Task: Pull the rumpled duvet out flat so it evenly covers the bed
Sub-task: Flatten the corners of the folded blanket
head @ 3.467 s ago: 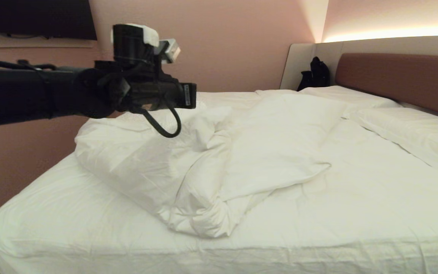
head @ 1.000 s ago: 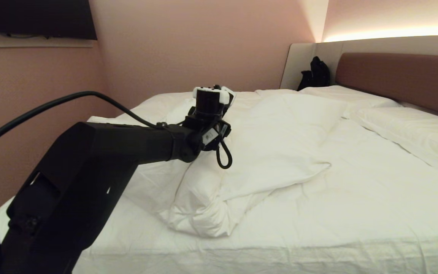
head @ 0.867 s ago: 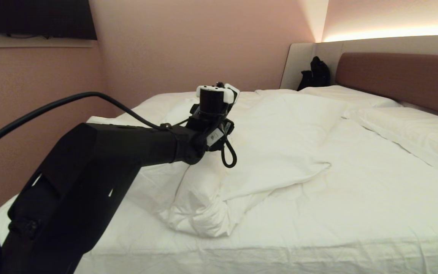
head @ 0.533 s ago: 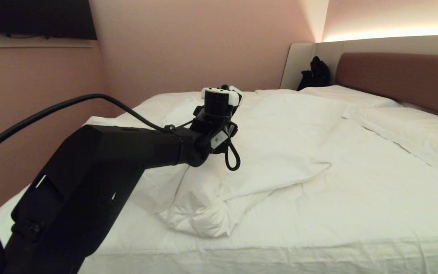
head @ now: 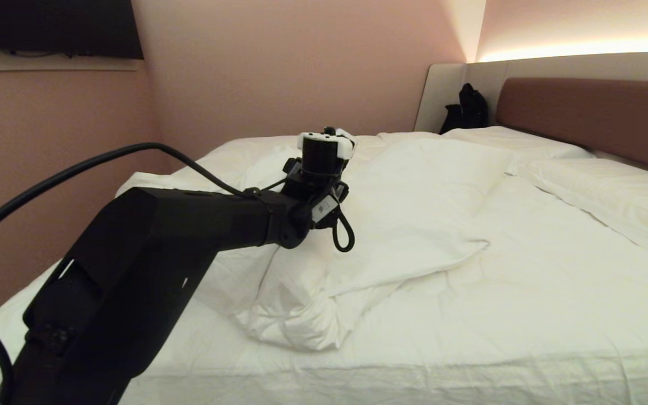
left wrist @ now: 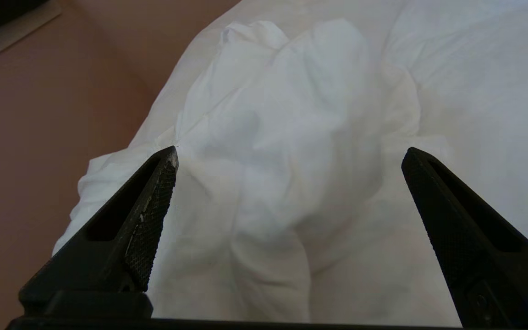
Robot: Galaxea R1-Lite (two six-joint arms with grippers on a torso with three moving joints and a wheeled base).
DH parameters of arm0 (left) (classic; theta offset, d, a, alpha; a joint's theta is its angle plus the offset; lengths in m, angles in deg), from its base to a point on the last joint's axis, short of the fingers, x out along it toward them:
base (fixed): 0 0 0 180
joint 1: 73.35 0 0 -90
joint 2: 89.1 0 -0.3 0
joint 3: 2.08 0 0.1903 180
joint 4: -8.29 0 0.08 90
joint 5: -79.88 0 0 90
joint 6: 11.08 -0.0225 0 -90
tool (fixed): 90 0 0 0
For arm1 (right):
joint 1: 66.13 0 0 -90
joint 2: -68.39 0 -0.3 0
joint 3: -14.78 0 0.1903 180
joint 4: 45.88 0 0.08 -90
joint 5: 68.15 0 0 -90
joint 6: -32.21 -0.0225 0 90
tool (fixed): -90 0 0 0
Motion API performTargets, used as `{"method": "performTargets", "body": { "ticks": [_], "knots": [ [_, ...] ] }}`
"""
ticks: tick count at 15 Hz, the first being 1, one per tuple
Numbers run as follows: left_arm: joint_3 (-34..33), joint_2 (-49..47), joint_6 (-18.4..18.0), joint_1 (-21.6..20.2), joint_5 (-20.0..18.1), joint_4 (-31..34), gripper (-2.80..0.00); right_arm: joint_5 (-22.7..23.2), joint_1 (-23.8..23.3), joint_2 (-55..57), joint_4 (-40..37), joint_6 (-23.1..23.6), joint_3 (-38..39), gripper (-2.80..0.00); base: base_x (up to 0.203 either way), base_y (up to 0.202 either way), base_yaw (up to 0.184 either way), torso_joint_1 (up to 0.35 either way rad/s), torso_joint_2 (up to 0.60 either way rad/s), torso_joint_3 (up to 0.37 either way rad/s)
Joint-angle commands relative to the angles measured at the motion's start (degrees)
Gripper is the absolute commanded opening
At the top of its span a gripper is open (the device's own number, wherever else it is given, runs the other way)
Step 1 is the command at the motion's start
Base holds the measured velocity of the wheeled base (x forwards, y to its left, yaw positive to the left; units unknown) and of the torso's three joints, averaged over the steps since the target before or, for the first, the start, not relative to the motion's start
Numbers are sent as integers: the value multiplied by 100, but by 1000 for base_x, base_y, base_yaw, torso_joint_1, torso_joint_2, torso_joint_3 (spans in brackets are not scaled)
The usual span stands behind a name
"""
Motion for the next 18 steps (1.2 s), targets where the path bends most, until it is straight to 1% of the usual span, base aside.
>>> {"method": "performTargets", "body": {
  "ticks": [1,6,11,12,18],
  "knots": [
    [1,-22,-19,-68,8,-3,0,0,-4,9,2,2,0,-280,0,0,0,0,0,0],
    [1,-92,-19,-263,-36,15,0,0,0,9,2,2,0,-280,0,0,0,0,0,0],
    [1,-180,-11,-289,-36,15,0,0,0,9,2,2,0,-280,0,0,0,0,0,0],
    [1,-196,-11,-289,-45,0,-280,0,0,9,2,2,0,-280,0,0,0,0,0,0],
    [-8,-89,7,-289,-10,-2,-280,0,-8,9,2,2,0,-280,0,0,0,0,0,0]
  ]
}}
